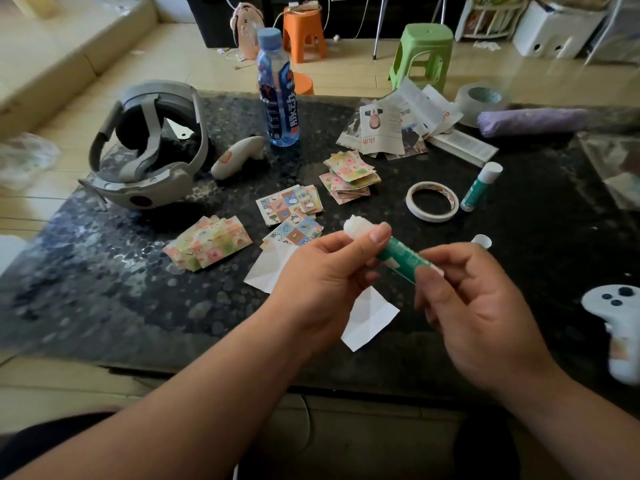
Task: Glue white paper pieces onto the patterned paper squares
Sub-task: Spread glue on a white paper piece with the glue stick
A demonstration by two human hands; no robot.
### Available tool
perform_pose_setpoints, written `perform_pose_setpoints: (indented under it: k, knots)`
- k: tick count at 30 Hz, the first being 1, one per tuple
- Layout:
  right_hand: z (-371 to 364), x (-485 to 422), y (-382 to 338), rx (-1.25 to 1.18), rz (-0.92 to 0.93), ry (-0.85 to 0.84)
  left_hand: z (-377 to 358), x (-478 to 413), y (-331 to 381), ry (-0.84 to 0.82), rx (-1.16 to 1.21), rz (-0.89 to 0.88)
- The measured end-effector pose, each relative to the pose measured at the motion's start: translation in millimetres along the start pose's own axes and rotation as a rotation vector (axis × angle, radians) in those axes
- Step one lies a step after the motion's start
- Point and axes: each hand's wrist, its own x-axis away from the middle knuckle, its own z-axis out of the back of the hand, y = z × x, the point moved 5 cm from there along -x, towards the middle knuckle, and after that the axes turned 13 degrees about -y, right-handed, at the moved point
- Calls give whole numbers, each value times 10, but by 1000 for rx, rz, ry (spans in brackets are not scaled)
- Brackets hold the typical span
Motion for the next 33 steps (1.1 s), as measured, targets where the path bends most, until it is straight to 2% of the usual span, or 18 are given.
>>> perform_pose_setpoints:
  k: [1,3,6,8,11,15,19,20,21,22,24,25,27,33]
  knots:
    - [-22,-12,11,-73,-16,13,5,-3,5,8,4,-7]
    - [-75,-42,62,-388,-131,13,7,-4,28,20,8,-28]
    - [-231,-33,89,-1002,-435,-143,11,1,35,-4,-2,-60]
    - [-278,14,44,-1193,-558,-244,-6,15,29,-36,-3,-67]
    - [-237,7,25,-1011,-488,-289,-8,6,-6,-80,-27,-57]
    - [-208,-36,41,-782,-394,-338,-52,2,-127,-194,-210,5]
    - [-109,-82,98,-724,-398,-357,-12,44,-199,-118,-326,73]
    - [-40,-117,122,-693,-386,-316,27,57,-227,-77,-446,118]
    - [53,-161,170,-632,-377,-255,87,80,-258,-32,-664,175]
    - [162,-206,234,-524,-375,-186,147,113,-301,-10,-993,238]
    - [354,-281,363,-188,-386,-93,171,206,-407,-86,-1652,270]
    - [418,-312,433,-12,-393,-82,156,254,-491,-159,-1815,257]
    - [449,-354,555,204,-402,-108,172,330,-649,-256,-1939,287]
    - [209,-410,718,353,-359,-198,207,344,-716,-276,-2078,309]
